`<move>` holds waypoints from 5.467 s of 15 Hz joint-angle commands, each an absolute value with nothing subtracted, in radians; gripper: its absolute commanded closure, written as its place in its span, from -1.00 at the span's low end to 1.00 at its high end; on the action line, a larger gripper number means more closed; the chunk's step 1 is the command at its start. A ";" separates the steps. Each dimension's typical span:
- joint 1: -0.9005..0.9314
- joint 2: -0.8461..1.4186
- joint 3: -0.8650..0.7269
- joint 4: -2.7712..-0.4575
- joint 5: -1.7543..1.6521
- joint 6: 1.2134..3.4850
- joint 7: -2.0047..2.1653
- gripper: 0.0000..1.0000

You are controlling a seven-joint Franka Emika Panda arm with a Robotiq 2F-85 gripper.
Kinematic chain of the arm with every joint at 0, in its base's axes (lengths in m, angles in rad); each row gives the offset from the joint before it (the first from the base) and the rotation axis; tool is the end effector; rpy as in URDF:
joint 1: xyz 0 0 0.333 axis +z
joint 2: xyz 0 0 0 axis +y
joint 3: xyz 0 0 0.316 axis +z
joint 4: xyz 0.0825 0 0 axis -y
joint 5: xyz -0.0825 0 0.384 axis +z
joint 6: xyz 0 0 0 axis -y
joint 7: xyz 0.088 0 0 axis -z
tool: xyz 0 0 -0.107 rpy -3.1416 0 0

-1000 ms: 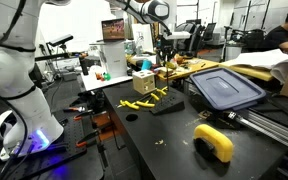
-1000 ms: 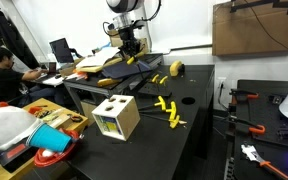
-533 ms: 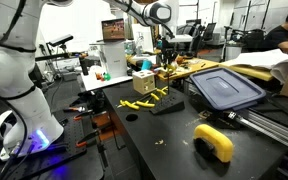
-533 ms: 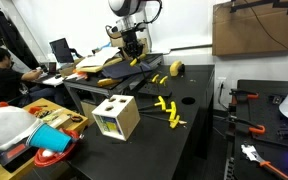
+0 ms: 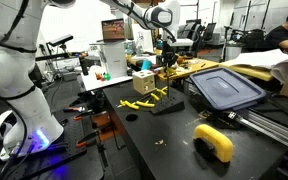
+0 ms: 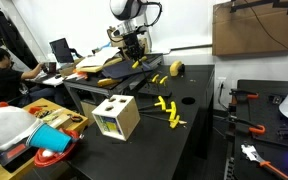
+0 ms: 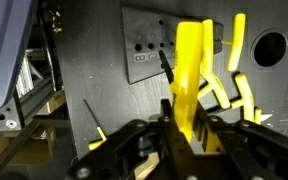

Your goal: Remove the wrench from the wooden toy box and put it on the black stand.

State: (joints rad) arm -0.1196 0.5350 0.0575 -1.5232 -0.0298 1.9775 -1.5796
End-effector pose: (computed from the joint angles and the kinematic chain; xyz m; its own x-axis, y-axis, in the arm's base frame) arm 0.6873 -0.0504 0.3426 0.0474 0.9989 0.0037 0.9957 -0.0469 -0.0796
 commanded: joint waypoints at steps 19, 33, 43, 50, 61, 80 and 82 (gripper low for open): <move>-0.138 0.580 0.057 -1.480 -0.025 2.021 -1.640 0.89; -0.134 0.596 0.058 -1.494 -0.022 2.016 -1.626 0.55; -0.137 0.618 0.053 -1.464 -0.019 2.006 -1.611 0.89; -0.194 0.615 0.053 -1.480 0.022 2.009 -1.663 0.89; -0.258 0.584 0.062 -1.552 0.107 2.108 -1.833 0.89; -0.293 0.530 0.024 -1.641 0.055 2.225 -2.019 -1.00; -0.288 0.514 0.012 -1.641 0.036 2.214 -2.012 -1.00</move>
State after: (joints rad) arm -0.2958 0.5728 0.0322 -1.6081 0.0582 2.2378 -1.9967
